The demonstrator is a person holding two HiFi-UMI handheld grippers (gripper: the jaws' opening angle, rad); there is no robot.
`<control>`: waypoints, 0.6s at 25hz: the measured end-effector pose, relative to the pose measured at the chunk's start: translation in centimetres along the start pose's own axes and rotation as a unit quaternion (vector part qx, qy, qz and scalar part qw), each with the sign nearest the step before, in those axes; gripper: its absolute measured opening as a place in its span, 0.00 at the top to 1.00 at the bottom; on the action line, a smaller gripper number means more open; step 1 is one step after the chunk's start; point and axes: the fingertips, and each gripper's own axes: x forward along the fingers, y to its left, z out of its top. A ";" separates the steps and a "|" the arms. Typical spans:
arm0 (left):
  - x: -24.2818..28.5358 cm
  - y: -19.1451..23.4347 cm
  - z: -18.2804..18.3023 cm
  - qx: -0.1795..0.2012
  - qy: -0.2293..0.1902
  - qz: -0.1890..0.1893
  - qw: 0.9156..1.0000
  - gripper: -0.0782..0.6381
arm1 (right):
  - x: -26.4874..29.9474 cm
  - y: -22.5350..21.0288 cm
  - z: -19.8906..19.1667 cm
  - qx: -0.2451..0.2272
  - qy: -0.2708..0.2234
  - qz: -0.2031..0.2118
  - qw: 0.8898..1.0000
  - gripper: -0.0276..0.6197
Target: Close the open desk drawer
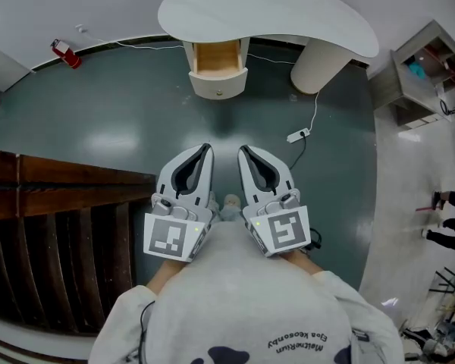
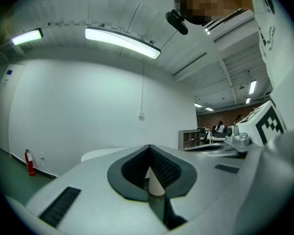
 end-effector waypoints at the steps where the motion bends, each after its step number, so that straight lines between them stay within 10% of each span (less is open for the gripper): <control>1: 0.3 0.3 -0.1 0.000 0.001 0.001 1.000 0.88 | 0.3 -0.1 -0.1 0.001 0.001 0.002 1.000 0.93; 15: 6.3 5.8 -0.7 -0.016 -0.004 -0.028 0.999 0.88 | 7.6 -2.7 -0.1 -0.011 0.015 -0.022 1.000 0.93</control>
